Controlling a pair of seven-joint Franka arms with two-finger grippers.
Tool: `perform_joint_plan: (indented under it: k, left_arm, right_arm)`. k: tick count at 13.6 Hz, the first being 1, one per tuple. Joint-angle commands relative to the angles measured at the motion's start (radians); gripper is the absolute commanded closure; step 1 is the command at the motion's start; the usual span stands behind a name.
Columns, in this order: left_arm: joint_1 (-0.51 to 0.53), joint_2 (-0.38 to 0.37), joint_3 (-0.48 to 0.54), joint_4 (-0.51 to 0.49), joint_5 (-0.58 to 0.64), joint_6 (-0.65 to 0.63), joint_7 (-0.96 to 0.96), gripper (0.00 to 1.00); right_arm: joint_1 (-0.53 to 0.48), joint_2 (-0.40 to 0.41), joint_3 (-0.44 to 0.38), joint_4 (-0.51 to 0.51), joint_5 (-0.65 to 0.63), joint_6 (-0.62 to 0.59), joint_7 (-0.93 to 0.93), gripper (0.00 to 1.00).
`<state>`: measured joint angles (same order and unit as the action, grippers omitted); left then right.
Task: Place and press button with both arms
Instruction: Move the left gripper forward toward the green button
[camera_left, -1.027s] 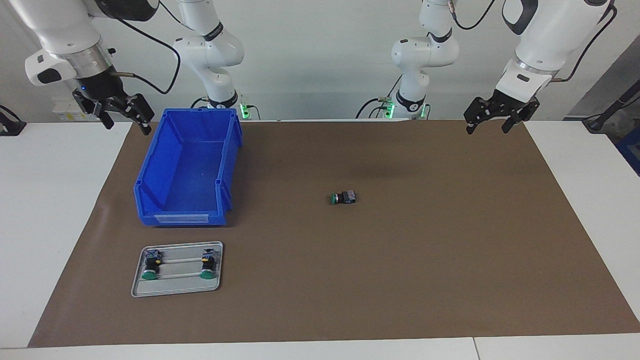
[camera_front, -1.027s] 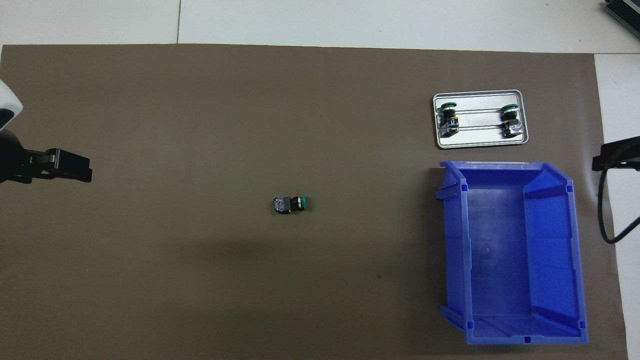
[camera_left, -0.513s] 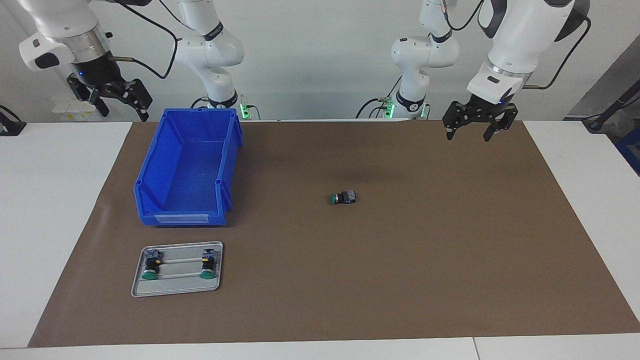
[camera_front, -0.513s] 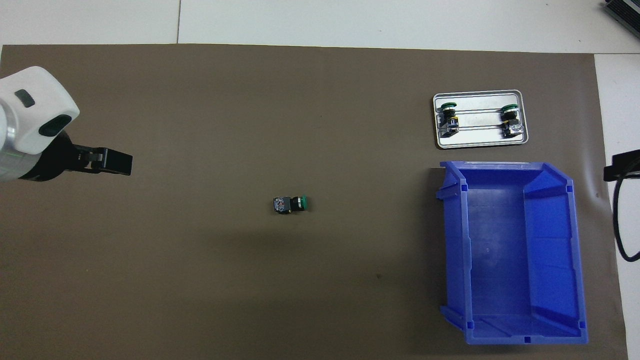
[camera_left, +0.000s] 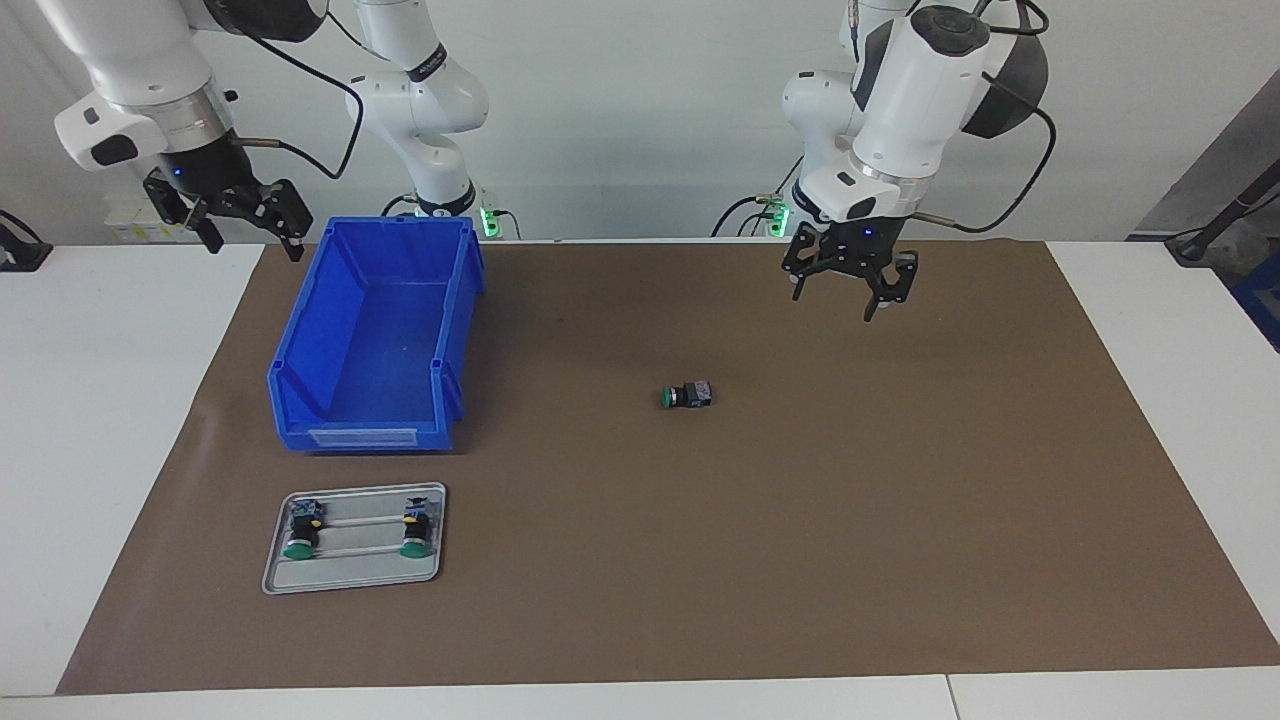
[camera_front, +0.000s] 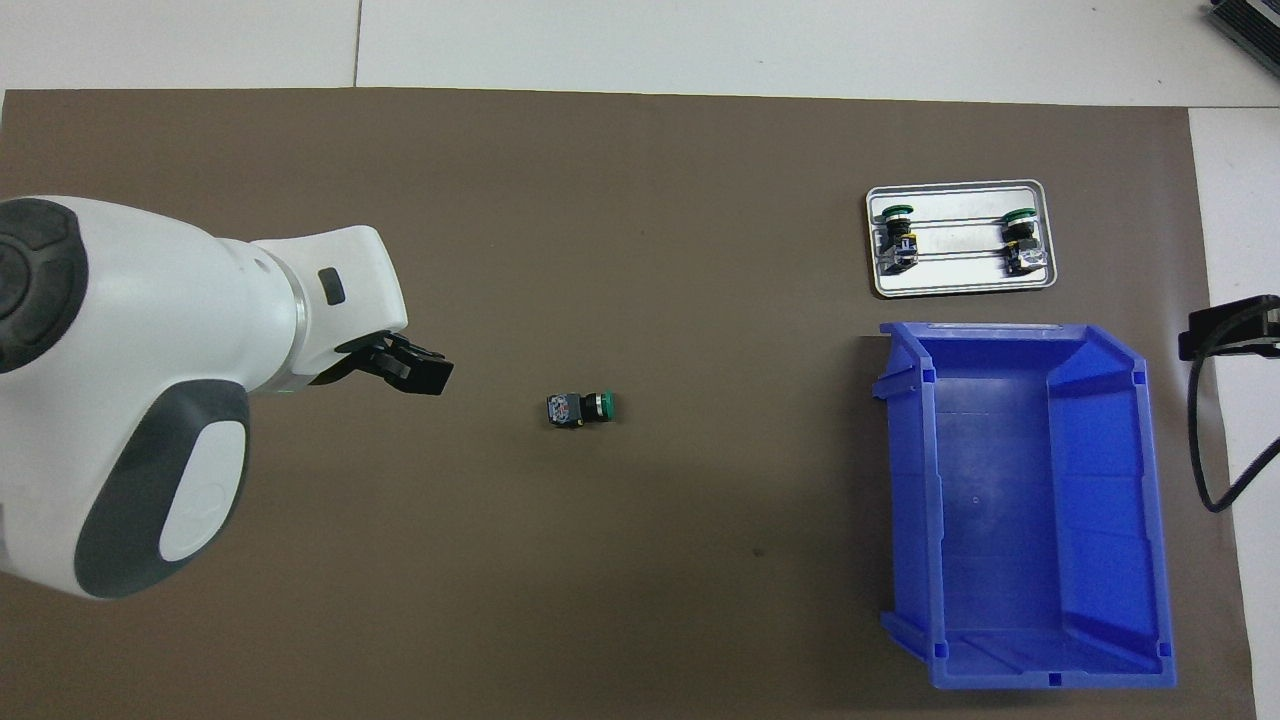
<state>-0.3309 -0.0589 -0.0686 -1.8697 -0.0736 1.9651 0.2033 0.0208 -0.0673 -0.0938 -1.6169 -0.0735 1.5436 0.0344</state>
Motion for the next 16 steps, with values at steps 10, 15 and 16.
perform_joint_plan:
  k: [10,15,16]
  left_arm:
    - [-0.211,0.111,0.018,-0.147,-0.018,0.314,0.548,0.00]
    - [-0.241,0.184,0.020,-0.178,-0.017,0.385,0.558,0.00]
    - [-0.247,0.206,0.020,-0.178,-0.008,0.386,0.558,0.00]
  right_arm:
    - [0.016,-0.032,0.013,-0.031,-0.005,0.020,-0.004,0.00]
    - [0.016,-0.032,0.013,-0.031,-0.005,0.020,-0.004,0.00]
    - [0.016,-0.032,0.013,-0.031,-0.005,0.020,-0.004,0.00]
